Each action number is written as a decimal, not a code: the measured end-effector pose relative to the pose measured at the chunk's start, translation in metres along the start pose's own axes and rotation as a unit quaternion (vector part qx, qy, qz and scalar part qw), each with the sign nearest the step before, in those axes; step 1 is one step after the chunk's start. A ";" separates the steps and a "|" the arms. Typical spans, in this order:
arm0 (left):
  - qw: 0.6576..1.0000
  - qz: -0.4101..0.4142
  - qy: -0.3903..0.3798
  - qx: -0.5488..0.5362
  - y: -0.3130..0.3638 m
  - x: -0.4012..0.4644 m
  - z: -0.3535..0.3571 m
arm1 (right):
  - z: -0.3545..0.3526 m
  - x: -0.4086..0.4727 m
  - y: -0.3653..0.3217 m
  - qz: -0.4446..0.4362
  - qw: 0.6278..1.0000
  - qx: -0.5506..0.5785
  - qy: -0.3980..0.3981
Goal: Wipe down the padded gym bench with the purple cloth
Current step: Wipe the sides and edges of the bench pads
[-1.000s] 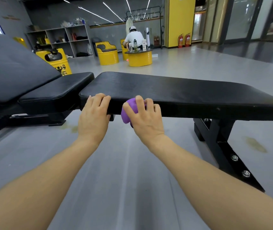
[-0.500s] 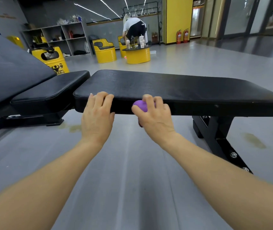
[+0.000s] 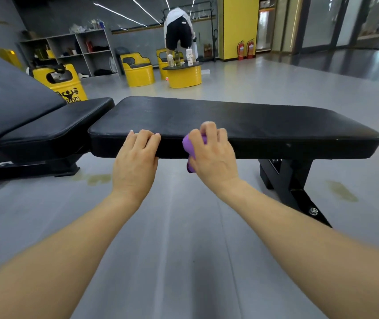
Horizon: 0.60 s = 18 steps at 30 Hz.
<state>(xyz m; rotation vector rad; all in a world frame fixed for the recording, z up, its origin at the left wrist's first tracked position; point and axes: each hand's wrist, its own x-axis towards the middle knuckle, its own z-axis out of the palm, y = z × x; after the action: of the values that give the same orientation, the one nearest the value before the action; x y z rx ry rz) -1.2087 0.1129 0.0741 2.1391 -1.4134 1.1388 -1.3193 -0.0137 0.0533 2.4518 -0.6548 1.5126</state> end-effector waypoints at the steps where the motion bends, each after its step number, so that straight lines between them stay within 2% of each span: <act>1: 1.000 -0.004 0.003 0.000 0.001 0.000 0.001 | -0.004 -0.005 0.017 0.011 1.000 0.000 0.004; 5: 1.000 -0.012 0.026 0.007 0.006 -0.001 0.005 | -0.018 -0.020 0.058 0.071 0.997 -0.043 -0.004; 8: 0.999 -0.021 0.033 0.011 0.007 -0.002 0.007 | -0.016 -0.015 0.037 0.142 0.988 -0.052 0.023; 11: 0.999 -0.022 0.024 0.014 0.007 -0.003 0.006 | -0.003 -0.003 -0.009 0.063 0.996 -0.044 0.040; 13: 1.000 -0.022 0.010 0.015 0.010 -0.002 0.002 | 0.002 0.003 -0.025 0.044 0.997 -0.045 0.035; 16: 0.999 -0.037 -0.010 0.005 0.015 0.000 -0.002 | -0.002 -0.003 -0.002 0.059 0.997 -0.046 0.019; 18: 1.000 -0.013 -0.012 -0.003 0.025 0.000 -0.003 | -0.013 -0.014 0.036 0.086 0.995 -0.056 -0.004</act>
<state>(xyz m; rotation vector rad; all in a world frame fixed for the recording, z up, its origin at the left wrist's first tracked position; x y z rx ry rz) -1.2316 0.1038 0.0724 2.1675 -1.3947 1.1013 -1.3514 -0.0366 0.0442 2.3709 -0.9468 1.4818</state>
